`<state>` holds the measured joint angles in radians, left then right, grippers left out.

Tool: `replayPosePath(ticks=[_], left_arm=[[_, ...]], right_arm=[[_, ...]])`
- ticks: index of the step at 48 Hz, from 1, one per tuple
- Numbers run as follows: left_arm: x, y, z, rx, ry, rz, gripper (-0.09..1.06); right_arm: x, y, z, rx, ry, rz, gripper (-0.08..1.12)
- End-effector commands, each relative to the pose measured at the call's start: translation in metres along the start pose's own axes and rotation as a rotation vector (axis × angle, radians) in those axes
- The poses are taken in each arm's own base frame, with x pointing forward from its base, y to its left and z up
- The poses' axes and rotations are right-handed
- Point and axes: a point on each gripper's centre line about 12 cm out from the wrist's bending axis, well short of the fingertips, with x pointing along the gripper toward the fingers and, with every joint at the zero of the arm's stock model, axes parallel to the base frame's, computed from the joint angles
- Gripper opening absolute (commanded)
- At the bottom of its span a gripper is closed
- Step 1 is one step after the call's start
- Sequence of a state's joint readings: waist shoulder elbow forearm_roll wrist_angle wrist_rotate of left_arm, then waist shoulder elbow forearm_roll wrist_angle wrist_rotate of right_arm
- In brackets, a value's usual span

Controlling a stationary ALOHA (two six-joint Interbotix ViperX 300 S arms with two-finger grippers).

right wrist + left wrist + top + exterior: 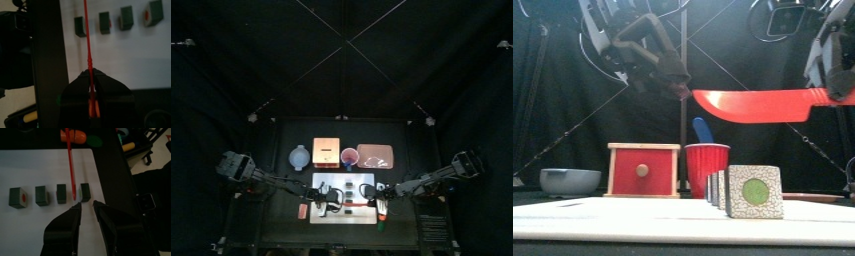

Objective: Place sushi on board then cut the sushi with the knife then place the pieces on the plate
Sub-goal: Cut the sushi into 4 pieces

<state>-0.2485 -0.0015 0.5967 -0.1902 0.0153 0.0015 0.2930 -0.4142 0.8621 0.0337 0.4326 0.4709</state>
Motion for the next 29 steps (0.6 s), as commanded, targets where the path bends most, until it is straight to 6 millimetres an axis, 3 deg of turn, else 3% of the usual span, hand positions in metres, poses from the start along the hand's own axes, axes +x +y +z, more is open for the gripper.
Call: replayPosePath(ticks=[1, 14, 29], left_arm=[[-0.015, 0.006, 0.023, 0.009, -0.093, 0.009, 0.67], [-0.021, 0.028, 0.031, 0.057, -0.19, 0.057, 0.67], [-0.028, 0.063, 0.035, 0.044, -0.324, 0.132, 0.67]], right_arm=[[-0.027, -0.007, -0.006, 0.036, -0.015, 0.01, 0.34], [-0.061, -0.03, -0.048, 0.175, 0.077, 0.011, 0.34], [-0.068, -0.044, -0.081, 0.278, 0.241, -0.017, 0.35]])
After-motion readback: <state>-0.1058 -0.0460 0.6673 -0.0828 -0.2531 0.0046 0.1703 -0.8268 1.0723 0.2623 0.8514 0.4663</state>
